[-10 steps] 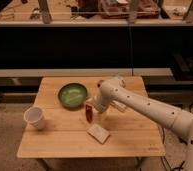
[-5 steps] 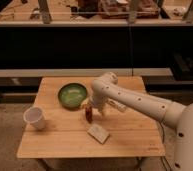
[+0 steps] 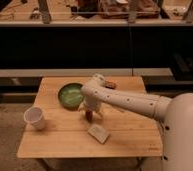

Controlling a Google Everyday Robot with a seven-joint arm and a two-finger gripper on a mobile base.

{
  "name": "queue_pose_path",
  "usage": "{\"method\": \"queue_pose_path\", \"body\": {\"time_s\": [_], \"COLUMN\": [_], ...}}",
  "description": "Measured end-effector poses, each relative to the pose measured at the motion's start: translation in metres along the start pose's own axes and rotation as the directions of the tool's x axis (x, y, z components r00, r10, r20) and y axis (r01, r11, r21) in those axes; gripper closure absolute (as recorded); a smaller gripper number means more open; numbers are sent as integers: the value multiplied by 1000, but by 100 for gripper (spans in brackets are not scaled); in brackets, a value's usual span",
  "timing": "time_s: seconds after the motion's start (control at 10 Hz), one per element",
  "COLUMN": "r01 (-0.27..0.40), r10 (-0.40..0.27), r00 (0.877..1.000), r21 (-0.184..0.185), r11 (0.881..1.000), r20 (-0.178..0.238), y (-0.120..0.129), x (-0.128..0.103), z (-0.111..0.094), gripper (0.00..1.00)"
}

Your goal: Place the pepper in the ceramic bowl

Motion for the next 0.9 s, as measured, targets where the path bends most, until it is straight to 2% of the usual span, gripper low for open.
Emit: {"method": "queue_pose_path", "body": {"time_s": [0.2, 0.9], "r01": [8, 59], "r10": [-8, -58], "r00": [1000, 998], "r21": [3, -21], "r11": [1000, 998], "r20": [-6, 32], "y": [2, -2], "x": [1, 23], "z": [7, 13], "gripper": [20, 20]}}
